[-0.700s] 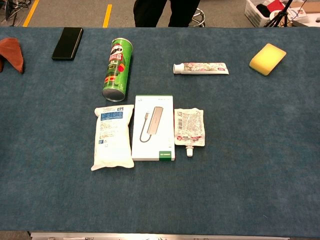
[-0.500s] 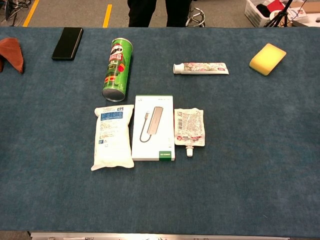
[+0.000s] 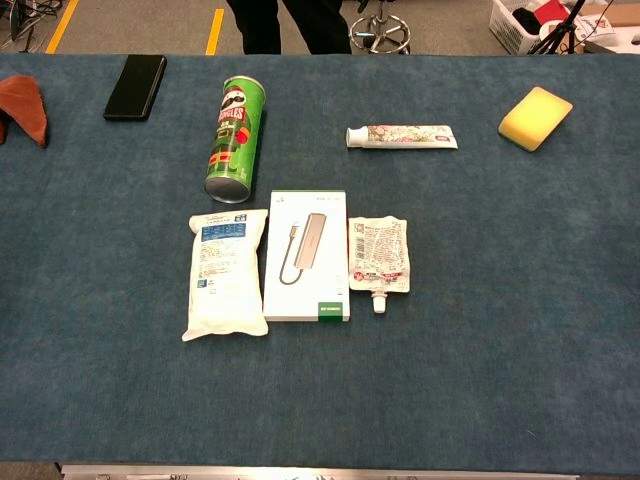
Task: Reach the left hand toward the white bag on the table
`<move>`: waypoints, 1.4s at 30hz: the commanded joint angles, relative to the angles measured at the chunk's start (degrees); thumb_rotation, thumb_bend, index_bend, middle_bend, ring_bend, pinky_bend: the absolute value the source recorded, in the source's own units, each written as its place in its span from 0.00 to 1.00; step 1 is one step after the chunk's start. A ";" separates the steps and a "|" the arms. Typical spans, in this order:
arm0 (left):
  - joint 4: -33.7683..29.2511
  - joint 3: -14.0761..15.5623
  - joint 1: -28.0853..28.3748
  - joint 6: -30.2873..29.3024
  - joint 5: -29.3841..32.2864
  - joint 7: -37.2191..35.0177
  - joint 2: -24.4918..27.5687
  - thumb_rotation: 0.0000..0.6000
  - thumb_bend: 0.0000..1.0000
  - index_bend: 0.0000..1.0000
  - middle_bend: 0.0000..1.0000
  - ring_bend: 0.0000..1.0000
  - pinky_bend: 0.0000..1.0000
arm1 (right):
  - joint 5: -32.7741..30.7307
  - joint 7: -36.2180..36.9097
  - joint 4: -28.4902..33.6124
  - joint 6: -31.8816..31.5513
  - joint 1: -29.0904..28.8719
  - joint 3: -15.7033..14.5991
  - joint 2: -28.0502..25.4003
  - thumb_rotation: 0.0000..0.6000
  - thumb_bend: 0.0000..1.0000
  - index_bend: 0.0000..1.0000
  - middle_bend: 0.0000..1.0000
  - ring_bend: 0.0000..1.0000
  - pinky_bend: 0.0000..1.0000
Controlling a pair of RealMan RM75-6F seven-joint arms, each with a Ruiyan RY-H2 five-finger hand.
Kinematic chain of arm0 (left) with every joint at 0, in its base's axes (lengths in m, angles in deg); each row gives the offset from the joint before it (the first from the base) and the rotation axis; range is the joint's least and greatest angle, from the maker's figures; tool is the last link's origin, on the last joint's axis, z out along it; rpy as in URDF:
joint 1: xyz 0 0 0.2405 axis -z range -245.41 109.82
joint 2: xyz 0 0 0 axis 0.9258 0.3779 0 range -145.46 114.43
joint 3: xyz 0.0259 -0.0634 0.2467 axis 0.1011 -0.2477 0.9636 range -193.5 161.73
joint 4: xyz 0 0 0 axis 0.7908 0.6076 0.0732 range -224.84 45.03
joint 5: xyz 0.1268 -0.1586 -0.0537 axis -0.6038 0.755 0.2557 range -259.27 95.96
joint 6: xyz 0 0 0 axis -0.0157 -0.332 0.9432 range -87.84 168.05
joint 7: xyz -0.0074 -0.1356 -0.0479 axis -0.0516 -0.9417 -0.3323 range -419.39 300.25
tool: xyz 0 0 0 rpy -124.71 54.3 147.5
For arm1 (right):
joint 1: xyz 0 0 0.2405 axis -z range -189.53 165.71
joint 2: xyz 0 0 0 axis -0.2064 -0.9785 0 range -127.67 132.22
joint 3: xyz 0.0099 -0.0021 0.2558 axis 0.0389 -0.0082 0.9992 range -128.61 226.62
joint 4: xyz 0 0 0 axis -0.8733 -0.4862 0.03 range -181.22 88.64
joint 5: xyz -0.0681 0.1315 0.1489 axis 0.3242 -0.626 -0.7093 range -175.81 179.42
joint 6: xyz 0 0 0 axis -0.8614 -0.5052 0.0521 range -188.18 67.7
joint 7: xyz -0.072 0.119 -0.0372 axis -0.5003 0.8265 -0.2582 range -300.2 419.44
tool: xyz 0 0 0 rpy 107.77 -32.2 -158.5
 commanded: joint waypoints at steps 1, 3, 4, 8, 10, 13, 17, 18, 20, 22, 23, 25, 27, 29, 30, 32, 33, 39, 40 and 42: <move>0.09 -0.03 0.00 0.32 0.45 -0.15 -0.04 1.00 0.13 0.44 0.36 0.29 0.40 | -0.36 -0.20 0.04 0.21 -0.02 0.09 -0.01 1.00 0.00 0.37 0.34 0.16 0.00; -0.01 0.08 0.00 0.17 0.10 -0.09 -0.01 1.00 0.13 0.44 0.36 0.29 0.40 | -0.09 -0.27 0.32 0.10 0.03 -0.05 -0.04 1.00 0.00 0.37 0.34 0.16 0.00; -0.08 0.16 0.00 -0.03 -0.23 -0.02 -0.01 1.00 0.13 0.44 0.36 0.29 0.40 | 0.28 -0.25 0.49 -0.03 0.06 -0.21 -0.07 1.00 0.00 0.37 0.34 0.16 0.00; -0.24 0.15 -0.07 -0.41 -0.52 -0.20 0.07 1.00 0.13 0.44 0.36 0.29 0.40 | 0.25 -0.44 0.53 0.10 0.09 -0.31 -0.09 1.00 0.00 0.37 0.34 0.16 0.00; -0.19 0.09 -0.07 -0.41 -0.44 -0.20 0.11 1.00 0.13 0.44 0.36 0.29 0.40 | 0.07 -0.47 0.56 0.31 0.02 -0.26 -0.10 1.00 0.00 0.37 0.34 0.16 0.00; -0.08 0.07 -0.03 -0.51 -0.59 -0.24 0.11 1.00 0.13 0.44 0.36 0.29 0.39 | -0.08 -0.48 0.51 0.58 -0.05 -0.28 -0.07 1.00 0.00 0.37 0.34 0.16 0.00; 0.11 0.19 -0.01 -0.91 -1.27 -0.74 0.12 1.00 0.13 0.44 0.36 0.29 0.32 | -0.07 -0.48 0.58 0.71 -0.07 -0.35 -0.07 1.00 0.00 0.37 0.34 0.16 0.00; 0.21 0.21 0.00 -1.11 -1.55 -1.12 0.11 1.00 0.13 0.44 0.36 0.28 0.30 | -0.07 -0.48 0.59 0.72 -0.08 -0.35 -0.08 1.00 0.00 0.37 0.34 0.16 0.00; 0.39 0.24 0.04 -1.32 -1.86 -1.97 0.09 1.00 0.13 0.44 0.36 0.28 0.26 | -0.15 -0.53 0.58 0.78 -0.09 -0.34 -0.08 1.00 0.00 0.37 0.34 0.16 0.00; 0.57 0.28 0.09 -1.78 -2.46 -3.18 0.06 1.00 0.13 0.46 0.37 0.28 0.22 | -0.24 -0.52 0.60 0.88 -0.10 -0.34 -0.09 1.00 0.00 0.37 0.34 0.16 0.00; 0.55 0.37 0.10 -2.01 -2.82 -3.82 0.07 1.00 0.13 0.48 0.38 0.28 0.22 | -0.28 -0.53 0.59 0.92 -0.11 -0.35 -0.10 1.00 0.00 0.37 0.34 0.16 0.00; 0.85 0.37 0.23 -2.17 -3.17 -5.06 0.07 1.00 0.13 0.53 0.44 0.29 0.21 | -0.31 -0.58 0.61 0.96 -0.11 -0.35 -0.11 1.00 0.00 0.37 0.34 0.16 0.00; 0.75 0.41 0.34 -1.90 -3.04 -6.28 0.19 0.95 0.10 0.61 0.52 0.33 0.21 | -0.35 -0.62 0.65 0.94 -0.08 -0.36 -0.16 1.00 0.00 0.37 0.34 0.16 0.00; 0.26 0.49 0.42 -1.40 -2.69 -7.18 0.54 0.85 0.05 0.70 0.61 0.40 0.22 | -0.35 -0.67 0.68 0.92 -0.07 -0.35 -0.14 1.00 0.00 0.37 0.34 0.16 0.00; 0.08 0.54 0.43 -1.27 -2.63 -7.35 0.69 0.83 0.03 0.73 0.65 0.43 0.22 | -0.36 -0.69 0.68 0.93 -0.07 -0.36 -0.13 1.00 0.00 0.37 0.34 0.16 0.00; -0.25 0.64 0.51 -1.00 -2.58 -7.76 0.98 0.79 0.01 0.79 0.72 0.49 0.22 | -0.41 -0.76 0.67 1.05 -0.09 -0.39 -0.10 1.00 0.00 0.37 0.34 0.16 0.00; -0.44 0.67 0.55 -0.98 -2.66 -8.10 1.08 0.75 0.00 0.81 0.75 0.51 0.23 | -0.46 -0.79 0.65 1.15 -0.12 -0.39 -0.08 1.00 0.00 0.37 0.34 0.16 0.00; -0.40 1.32 0.89 -1.25 -4.31 -11.00 1.77 0.43 0.00 0.90 0.87 0.61 0.32 | -0.68 -0.98 0.63 1.48 -0.19 -0.43 0.02 1.00 0.00 0.37 0.34 0.16 0.00; -0.41 1.58 1.03 -0.89 -4.50 -11.71 2.05 0.42 0.00 0.91 0.88 0.62 0.32 | -0.71 -1.01 0.65 1.48 -0.19 -0.42 0.02 1.00 0.00 0.37 0.34 0.16 0.00; -0.36 1.79 1.14 -0.57 -4.57 -12.27 2.31 0.40 0.00 0.91 0.88 0.62 0.33 | -0.74 -1.04 0.69 1.48 -0.17 -0.43 0.01 1.00 0.00 0.37 0.34 0.16 0.00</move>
